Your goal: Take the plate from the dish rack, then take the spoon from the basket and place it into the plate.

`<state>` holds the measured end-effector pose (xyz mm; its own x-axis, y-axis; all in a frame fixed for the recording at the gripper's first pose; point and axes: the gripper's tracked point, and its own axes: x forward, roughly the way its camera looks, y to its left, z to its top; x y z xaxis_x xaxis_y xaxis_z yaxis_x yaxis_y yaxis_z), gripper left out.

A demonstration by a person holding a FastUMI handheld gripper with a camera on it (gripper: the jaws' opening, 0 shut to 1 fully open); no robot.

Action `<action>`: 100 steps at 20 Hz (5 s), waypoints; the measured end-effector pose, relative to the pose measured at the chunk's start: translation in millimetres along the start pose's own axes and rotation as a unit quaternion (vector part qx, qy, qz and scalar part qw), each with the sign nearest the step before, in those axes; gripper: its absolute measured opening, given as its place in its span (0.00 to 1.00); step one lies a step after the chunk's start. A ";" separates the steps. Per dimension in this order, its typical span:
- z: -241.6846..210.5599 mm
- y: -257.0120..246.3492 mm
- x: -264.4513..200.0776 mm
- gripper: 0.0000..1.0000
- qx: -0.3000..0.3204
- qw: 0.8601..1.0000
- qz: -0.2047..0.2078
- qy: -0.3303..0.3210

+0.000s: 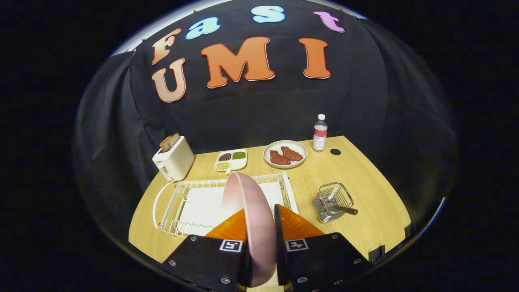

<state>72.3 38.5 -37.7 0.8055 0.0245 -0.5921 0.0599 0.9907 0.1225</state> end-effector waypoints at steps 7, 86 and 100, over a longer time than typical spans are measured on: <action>-71.1 -12.7 -44.4 0.24 0.054 0.997 0.060 0.016; -29.1 -178.0 115.8 0.74 -0.011 0.954 -0.110 -0.278; -21.2 -176.2 116.0 0.05 0.028 0.955 -0.102 -0.276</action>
<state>142.6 -130.4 -144.9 0.9608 -0.2583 -0.1006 0.2681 0.9582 0.0999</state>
